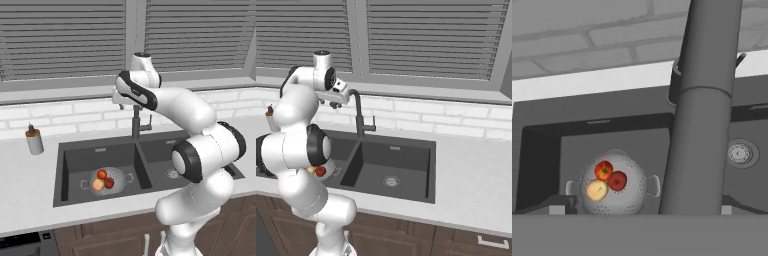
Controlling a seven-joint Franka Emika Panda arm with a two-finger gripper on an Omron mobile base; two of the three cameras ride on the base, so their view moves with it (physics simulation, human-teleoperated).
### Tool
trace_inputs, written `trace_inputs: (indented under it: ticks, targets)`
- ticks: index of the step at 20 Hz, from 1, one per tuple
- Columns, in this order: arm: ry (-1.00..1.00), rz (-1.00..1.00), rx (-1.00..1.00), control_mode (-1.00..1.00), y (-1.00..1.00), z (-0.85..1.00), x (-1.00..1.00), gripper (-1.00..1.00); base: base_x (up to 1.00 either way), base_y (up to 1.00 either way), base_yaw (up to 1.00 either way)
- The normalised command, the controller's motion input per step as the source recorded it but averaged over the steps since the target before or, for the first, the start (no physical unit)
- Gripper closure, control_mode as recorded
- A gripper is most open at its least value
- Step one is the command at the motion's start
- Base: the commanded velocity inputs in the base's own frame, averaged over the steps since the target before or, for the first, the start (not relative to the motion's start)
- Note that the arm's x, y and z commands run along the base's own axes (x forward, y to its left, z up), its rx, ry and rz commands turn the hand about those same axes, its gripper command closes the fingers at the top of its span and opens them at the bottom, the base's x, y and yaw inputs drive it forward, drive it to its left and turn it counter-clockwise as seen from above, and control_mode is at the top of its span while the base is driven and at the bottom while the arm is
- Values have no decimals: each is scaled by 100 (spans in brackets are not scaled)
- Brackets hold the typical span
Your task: Put the colander in the sink, put the apple, peach, apple in the colander, and turn on the sink faucet and pour water over the colander.
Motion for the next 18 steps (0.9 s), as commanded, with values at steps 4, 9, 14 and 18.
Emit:
trace_inputs:
  ticks: [4,9,14,18]
  targets:
    - [0,-1,0,-100,47,-16,16,-100,0,0,0]
    - [0,-2,0,-100,45,-19,15,-100,0,0,0]
    - [0,-2,0,-100,39,-20,23,-100,0,0,0]
    - [0,-3,0,-100,24,-13,24,-100,0,0,0]
